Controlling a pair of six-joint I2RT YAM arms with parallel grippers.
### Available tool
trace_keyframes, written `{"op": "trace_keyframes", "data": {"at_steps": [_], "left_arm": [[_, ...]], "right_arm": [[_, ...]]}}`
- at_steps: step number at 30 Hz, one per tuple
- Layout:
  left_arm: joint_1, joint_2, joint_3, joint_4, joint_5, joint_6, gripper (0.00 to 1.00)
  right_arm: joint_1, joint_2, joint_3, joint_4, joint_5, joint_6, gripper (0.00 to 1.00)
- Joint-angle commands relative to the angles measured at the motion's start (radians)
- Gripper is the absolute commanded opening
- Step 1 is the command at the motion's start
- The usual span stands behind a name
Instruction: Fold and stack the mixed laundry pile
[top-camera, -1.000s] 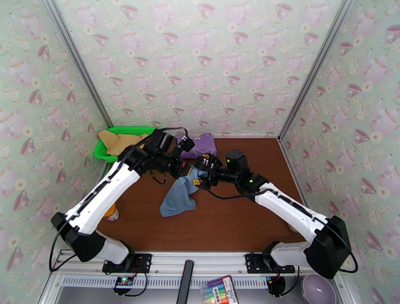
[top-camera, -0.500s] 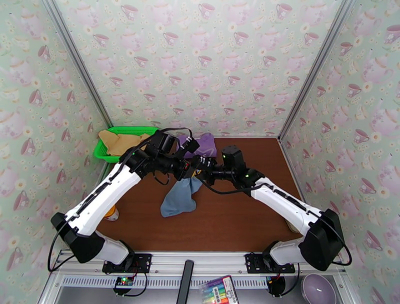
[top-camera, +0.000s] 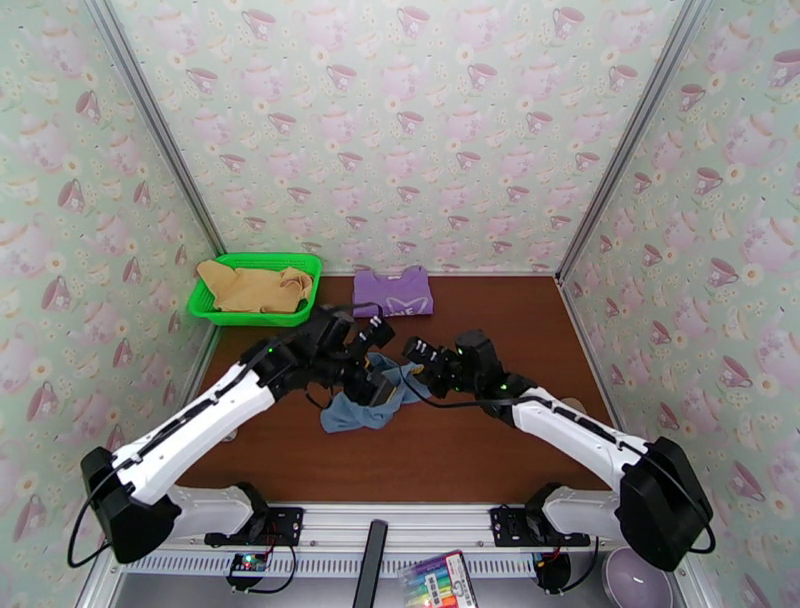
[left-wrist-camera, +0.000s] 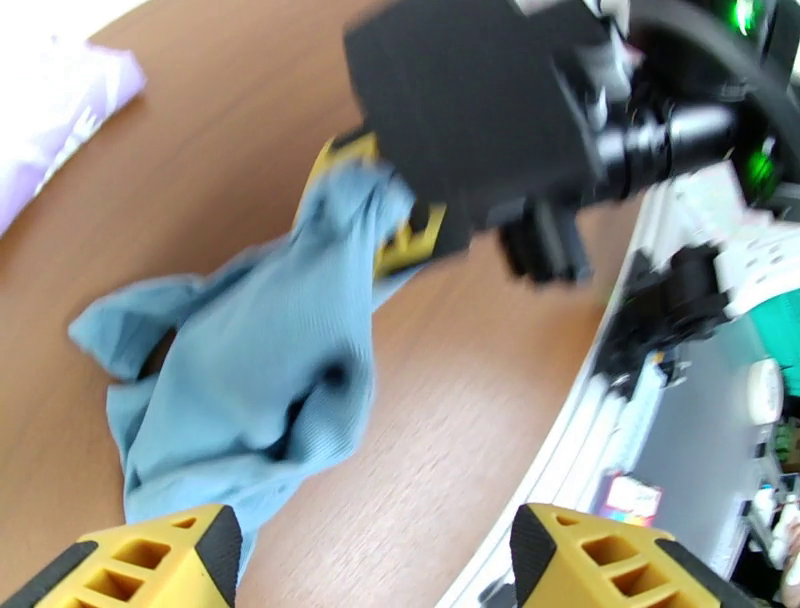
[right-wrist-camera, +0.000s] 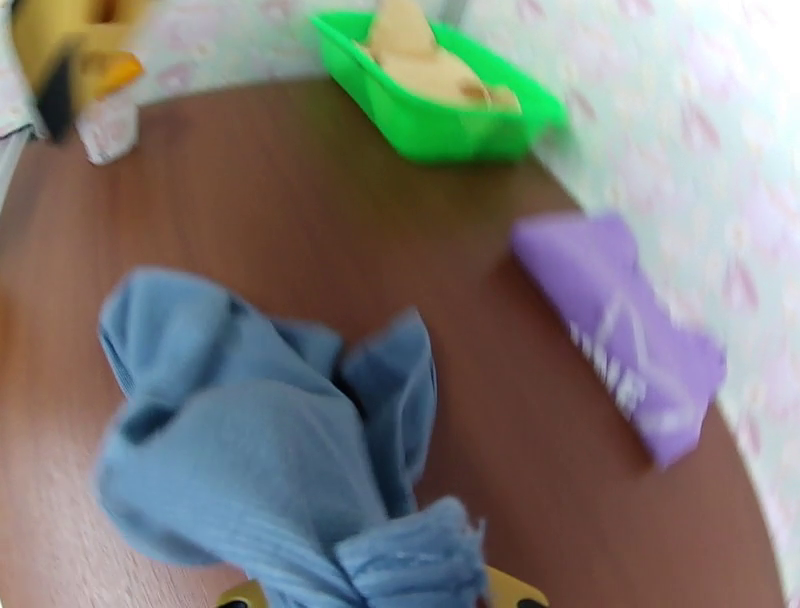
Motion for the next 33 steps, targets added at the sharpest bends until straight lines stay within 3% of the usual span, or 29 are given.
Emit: {"op": "trace_keyframes", "data": {"at_steps": [1,8,14,17,26,33], "left_arm": [[-0.013,0.019,-0.041,-0.012,-0.21,0.027,0.7],[-0.002,0.105,-0.019,-0.044,-0.225,0.293,0.66],[0.069,0.264,0.102,-0.142,-0.041,0.443,0.66],[0.085,0.364,0.166,-0.215,-0.016,0.473,0.66],[0.148,0.513,0.189,-0.178,0.118,0.475,0.65],[0.178,0.579,0.206,-0.155,0.109,0.489,0.68]], "right_arm": [[-0.024,-0.042,-0.023,0.066,0.051,0.008,0.0],[-0.129,-0.047,-0.031,0.033,0.065,-0.062,0.0],[-0.176,-0.001,-0.038,0.027,0.06,-0.122,0.0],[-0.198,0.033,-0.034,0.042,0.041,-0.133,0.0],[-0.244,0.091,-0.006,0.059,-0.027,-0.137,0.0],[-0.253,0.108,-0.005,0.061,-0.048,-0.129,0.0]]}}
